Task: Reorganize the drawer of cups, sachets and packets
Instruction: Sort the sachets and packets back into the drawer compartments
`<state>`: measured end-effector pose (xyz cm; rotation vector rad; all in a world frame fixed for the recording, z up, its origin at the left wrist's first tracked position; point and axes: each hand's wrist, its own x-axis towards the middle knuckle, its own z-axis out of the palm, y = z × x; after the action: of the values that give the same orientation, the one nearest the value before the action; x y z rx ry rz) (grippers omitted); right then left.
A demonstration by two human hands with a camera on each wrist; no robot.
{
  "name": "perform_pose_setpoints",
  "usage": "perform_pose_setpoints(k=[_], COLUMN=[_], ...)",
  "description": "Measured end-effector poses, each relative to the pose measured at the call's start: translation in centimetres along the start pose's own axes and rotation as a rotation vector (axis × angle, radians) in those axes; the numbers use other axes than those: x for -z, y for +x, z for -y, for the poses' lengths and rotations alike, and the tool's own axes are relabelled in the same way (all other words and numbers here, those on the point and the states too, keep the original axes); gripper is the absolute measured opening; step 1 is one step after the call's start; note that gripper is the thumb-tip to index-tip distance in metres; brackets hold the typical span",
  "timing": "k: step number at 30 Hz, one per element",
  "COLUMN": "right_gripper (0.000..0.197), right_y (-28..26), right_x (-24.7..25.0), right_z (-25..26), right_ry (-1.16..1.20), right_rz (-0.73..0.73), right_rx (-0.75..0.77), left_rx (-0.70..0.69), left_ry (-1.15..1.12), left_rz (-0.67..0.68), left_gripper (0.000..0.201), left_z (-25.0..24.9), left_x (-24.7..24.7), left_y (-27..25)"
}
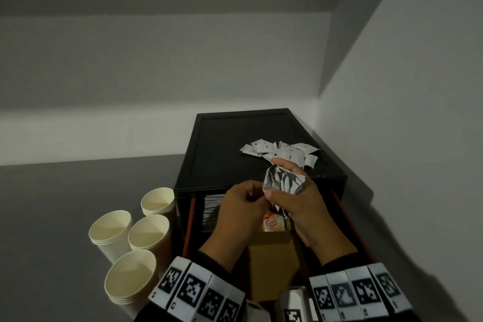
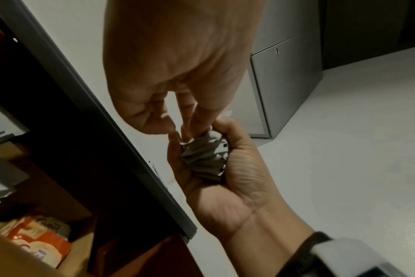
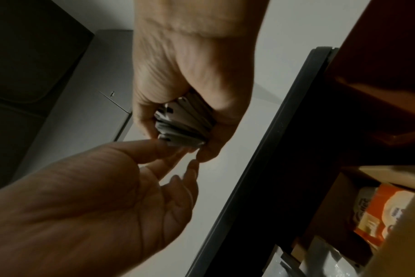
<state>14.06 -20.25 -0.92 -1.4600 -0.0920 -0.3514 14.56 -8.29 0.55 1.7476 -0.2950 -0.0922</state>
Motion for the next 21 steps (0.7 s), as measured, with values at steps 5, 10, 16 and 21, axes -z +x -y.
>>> perform_pose_setpoints(k=[5,10,16,21], right_gripper=[0.048,0.05,0.097,0.09], right_y=[0.1,-0.1,-1.0,-1.1], right_x=[-0.1,-1.1,-1.2,-1.5], right_z=[0.0,-0.2,0.2,0.3], right_ry=[-0.169,-0.341,-0.511,-0.665], right_rz=[-0.096,-0.038,0.331,0.36], right_rx=[-0.082,-0.254,-0.524,-0.553], left_rx=[0.132,0.319,0.593,0.704], left_ry=[-0.314,-0.482,-0.561,-0.637], left_rz=[0.123,0.243,0.112,0.264], left_gripper=[0.034,0.07,0.028,0.027], left_z=[-0.6,-0.3,1.7,3.0], left_x=[0.2,-0.7,-0.8,-0.7], left_y=[-0.5,-0.5,1.1,1.7])
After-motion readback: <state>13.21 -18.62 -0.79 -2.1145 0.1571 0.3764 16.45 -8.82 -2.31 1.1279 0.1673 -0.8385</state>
